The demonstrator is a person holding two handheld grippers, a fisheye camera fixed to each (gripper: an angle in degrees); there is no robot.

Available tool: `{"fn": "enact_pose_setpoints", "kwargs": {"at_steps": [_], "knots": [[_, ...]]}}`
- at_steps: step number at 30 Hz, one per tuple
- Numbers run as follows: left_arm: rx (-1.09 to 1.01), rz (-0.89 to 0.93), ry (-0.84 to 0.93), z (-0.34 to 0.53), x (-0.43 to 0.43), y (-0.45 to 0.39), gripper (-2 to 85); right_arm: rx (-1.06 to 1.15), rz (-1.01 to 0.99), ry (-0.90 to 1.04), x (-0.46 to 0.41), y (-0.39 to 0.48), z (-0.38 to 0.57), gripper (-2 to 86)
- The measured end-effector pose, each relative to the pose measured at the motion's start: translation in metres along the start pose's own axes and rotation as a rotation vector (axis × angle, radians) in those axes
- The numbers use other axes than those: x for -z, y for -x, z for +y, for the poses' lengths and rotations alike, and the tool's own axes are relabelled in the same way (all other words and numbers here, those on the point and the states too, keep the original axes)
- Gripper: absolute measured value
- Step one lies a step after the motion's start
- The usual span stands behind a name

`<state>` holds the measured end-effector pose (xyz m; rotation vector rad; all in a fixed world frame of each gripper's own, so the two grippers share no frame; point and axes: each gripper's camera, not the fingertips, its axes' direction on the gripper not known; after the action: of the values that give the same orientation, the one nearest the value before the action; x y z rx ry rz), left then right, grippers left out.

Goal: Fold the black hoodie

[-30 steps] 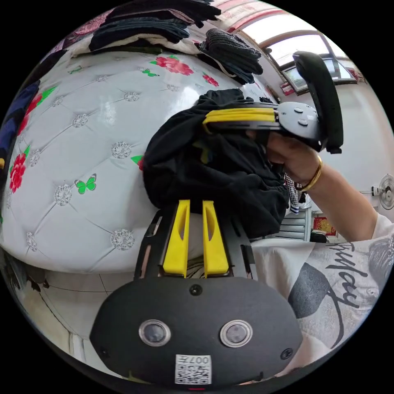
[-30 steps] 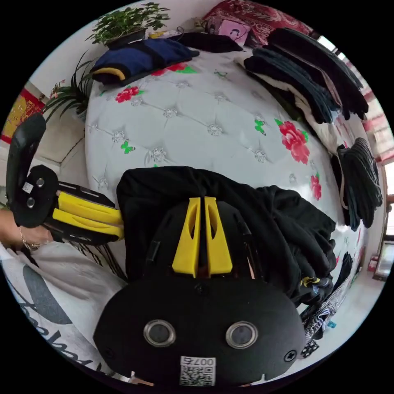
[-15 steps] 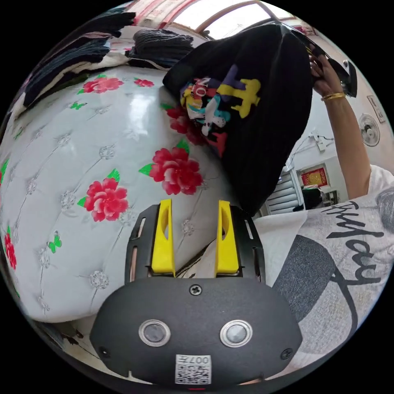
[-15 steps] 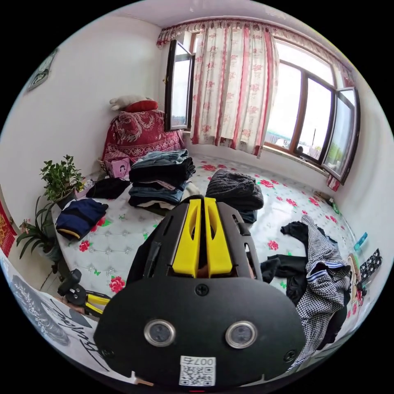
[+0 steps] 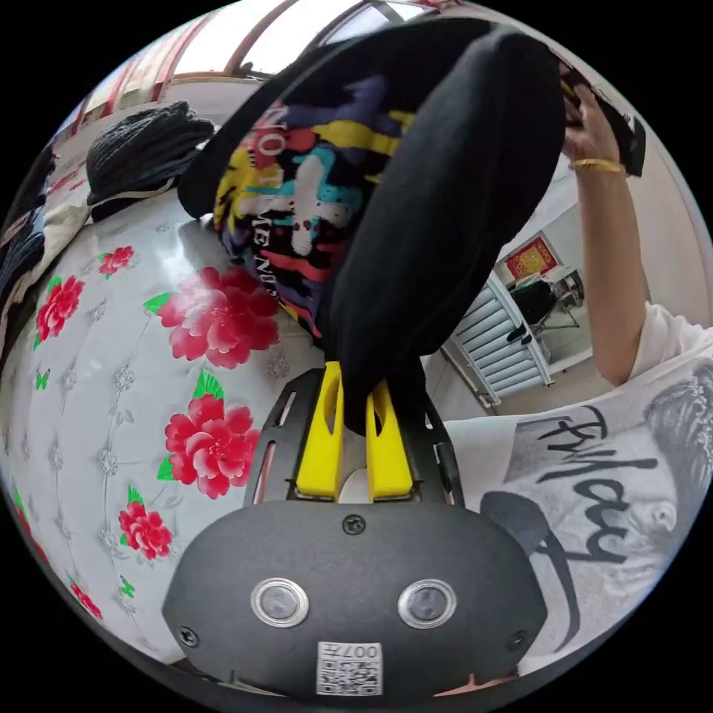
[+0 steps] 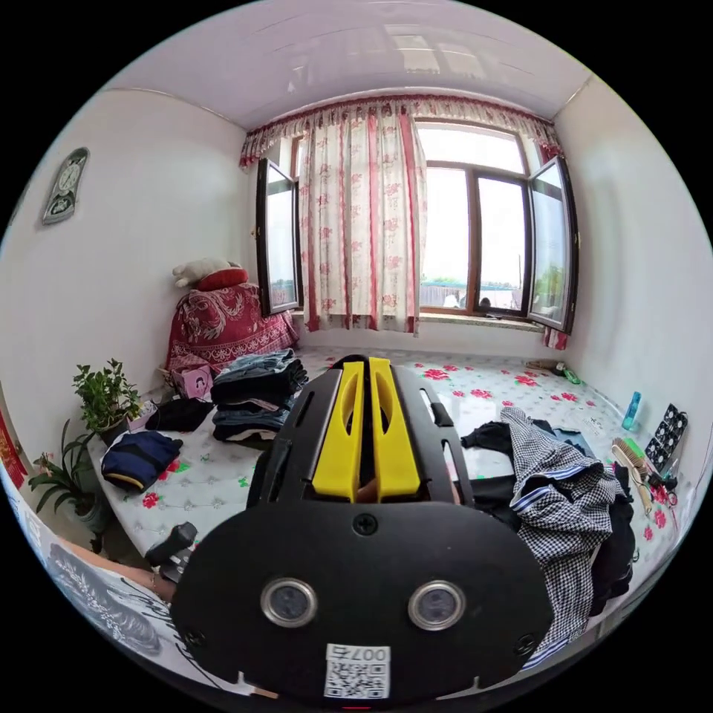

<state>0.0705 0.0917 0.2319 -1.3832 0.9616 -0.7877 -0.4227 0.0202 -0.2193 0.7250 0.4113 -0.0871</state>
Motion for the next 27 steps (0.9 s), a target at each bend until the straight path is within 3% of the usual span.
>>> {"fn": "enact_pose_setpoints", "kwargs": {"at_steps": [3, 6, 8, 13, 20, 24, 27], "knots": [[0.118, 0.015, -0.281, 0.026, 0.101, -0.01, 3.6, 0.004, 0.014, -0.105, 0.054, -0.025, -0.009, -0.2], [0.091, -0.007, -0.579, 0.05, 0.212, -0.045, 2.7, 0.041, -0.009, -0.228, 0.109, -0.037, -0.019, -0.1], [-0.023, -0.091, -0.763, 0.057, 0.285, -0.098, 2.2, 0.089, -0.039, -0.308, 0.141, -0.036, -0.026, -0.1], [-0.257, -0.336, -0.957, 0.053, 0.364, -0.216, 1.9, 0.217, -0.017, -0.434, 0.191, -0.023, -0.049, -0.1], [-0.335, -0.508, -0.914, -0.019, 0.371, -0.254, 2.3, 0.181, 0.019, -0.31, 0.14, -0.042, -0.076, 0.1], [-0.142, -0.657, -0.778, -0.124, 0.329, -0.16, 3.3, 0.176, 0.091, -0.135, 0.04, -0.053, -0.088, 1.3], [0.186, -0.642, -0.591, -0.186, 0.277, -0.028, 6.9, 0.115, 0.139, 0.088, -0.066, -0.068, -0.083, 3.7]]}}
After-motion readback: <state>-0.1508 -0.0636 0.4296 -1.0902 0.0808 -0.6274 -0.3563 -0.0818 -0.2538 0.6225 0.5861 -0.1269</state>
